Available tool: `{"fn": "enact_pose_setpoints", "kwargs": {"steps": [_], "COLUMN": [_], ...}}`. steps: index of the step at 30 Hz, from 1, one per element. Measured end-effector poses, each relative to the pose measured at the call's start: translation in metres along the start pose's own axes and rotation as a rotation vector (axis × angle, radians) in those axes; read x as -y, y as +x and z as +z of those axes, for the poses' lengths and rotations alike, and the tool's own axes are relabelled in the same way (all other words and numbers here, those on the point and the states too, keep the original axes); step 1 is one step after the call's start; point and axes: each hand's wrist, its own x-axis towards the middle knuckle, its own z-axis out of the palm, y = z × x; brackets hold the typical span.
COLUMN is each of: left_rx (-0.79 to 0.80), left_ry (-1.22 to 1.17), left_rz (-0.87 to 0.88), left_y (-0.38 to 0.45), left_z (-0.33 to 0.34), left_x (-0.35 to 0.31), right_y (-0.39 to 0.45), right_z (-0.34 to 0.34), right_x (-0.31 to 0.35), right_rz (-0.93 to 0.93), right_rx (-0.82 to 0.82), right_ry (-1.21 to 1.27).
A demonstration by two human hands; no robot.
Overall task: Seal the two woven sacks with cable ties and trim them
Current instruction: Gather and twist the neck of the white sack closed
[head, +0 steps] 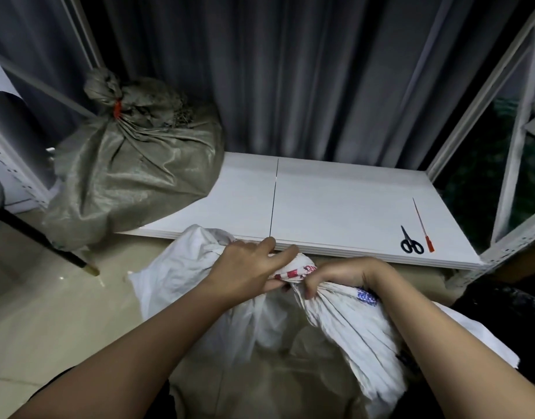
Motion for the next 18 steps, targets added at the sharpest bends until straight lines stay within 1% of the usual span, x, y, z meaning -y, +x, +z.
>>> {"fn": "enact_pose_setpoints", "kwargs": {"steps": [2,3,5,6,7,8,9,10,11,12,13,14,15,16,18], "left_rx": [0.04,0.07,0.165,0.236,0.289,0.312,0.299,0.288,0.29,0.315,0.339,0.362,0.354,0.328,0.279], "left_ry": [-0.042,-0.071,-0.117,-0.145,-0.187,-0.228,-0.268,-0.31,-0.368,-0.457,-0.578,-0.718,-0.854,-0.966,-1.139], "left_rz": [-0.067,-0.123,-0.258,-0.334,-0.42,-0.502,-0.573,-0.642,-0.713,-0.788,-0.853,-0.913,-0.956,-1.003,-1.085], "left_y": [0.001,0.003,0.008,0.009,0.01,0.011,0.012,0.013,0.013,0.014,0.013,0.012,0.011,0.01,0.011], "left_z": [0.0,-0.002,-0.005,-0.005,-0.004,-0.004,-0.004,-0.004,-0.003,-0.001,0.003,0.005,0.005,0.009,0.014], "left_x": [0.002,0.001,-0.001,0.0,0.001,0.003,0.004,0.005,0.005,0.006,0.008,0.01,0.011,0.013,0.016], "right_y": [-0.002,-0.005,-0.007,-0.008,-0.008,-0.007,-0.006,-0.005,-0.005,-0.005,-0.005,-0.003,-0.001,0.004,0.018], "right_z": [0.001,0.001,-0.002,-0.002,0.001,0.006,0.011,0.016,0.022,0.029,0.038,0.047,0.058,0.065,0.066], "right_x": [0.006,0.01,0.015,0.016,0.016,0.017,0.017,0.019,0.021,0.023,0.023,0.022,0.019,0.015,0.003], "right_rz": [-0.097,-0.173,-0.258,-0.255,-0.252,-0.27,-0.312,-0.424,-0.588,-0.771,-0.943,-1.079,-1.156,-1.174,-1.086], "right_rx": [-0.101,-0.184,-0.418,-0.574,-0.765,-0.978,-1.176,-1.348,-1.48,-1.549,-1.552,-1.496,-1.413,-1.335,-1.246], "right_ry": [-0.024,-0.078,-0.307,-0.464,-0.635,-0.805,-0.945,-1.037,-1.098,-1.148,-1.198,-1.235,-1.256,-1.272,-1.295]}}
